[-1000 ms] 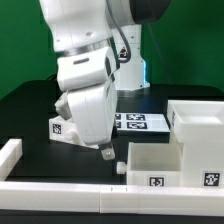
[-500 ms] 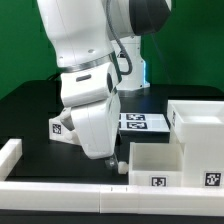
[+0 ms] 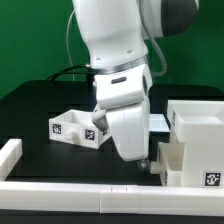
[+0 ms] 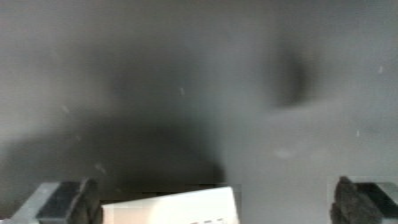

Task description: Assemble drawer

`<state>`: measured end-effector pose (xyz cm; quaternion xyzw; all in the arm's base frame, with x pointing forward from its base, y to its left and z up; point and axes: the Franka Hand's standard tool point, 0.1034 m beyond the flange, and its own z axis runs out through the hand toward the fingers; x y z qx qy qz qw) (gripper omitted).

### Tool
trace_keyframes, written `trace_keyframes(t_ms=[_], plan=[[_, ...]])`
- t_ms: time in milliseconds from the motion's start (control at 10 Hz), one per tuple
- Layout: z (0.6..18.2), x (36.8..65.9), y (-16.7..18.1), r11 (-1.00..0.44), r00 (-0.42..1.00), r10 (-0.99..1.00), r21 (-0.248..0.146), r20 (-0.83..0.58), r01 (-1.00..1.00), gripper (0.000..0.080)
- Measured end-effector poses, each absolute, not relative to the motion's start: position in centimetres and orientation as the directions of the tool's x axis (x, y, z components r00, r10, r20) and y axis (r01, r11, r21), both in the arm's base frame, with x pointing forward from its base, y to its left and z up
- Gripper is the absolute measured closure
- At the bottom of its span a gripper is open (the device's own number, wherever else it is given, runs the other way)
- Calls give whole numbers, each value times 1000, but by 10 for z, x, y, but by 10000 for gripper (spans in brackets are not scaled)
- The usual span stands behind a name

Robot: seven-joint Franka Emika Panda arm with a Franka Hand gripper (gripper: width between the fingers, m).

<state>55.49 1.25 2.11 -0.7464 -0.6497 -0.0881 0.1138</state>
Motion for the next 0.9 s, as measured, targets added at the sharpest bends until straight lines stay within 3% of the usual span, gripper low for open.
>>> trace_keyframes(t_ms=[500,900], plan=[[20,555,10,-149,156,949,-45,276,988,151],[36,555,-26,-161,163,953,-27,255,987,151]])
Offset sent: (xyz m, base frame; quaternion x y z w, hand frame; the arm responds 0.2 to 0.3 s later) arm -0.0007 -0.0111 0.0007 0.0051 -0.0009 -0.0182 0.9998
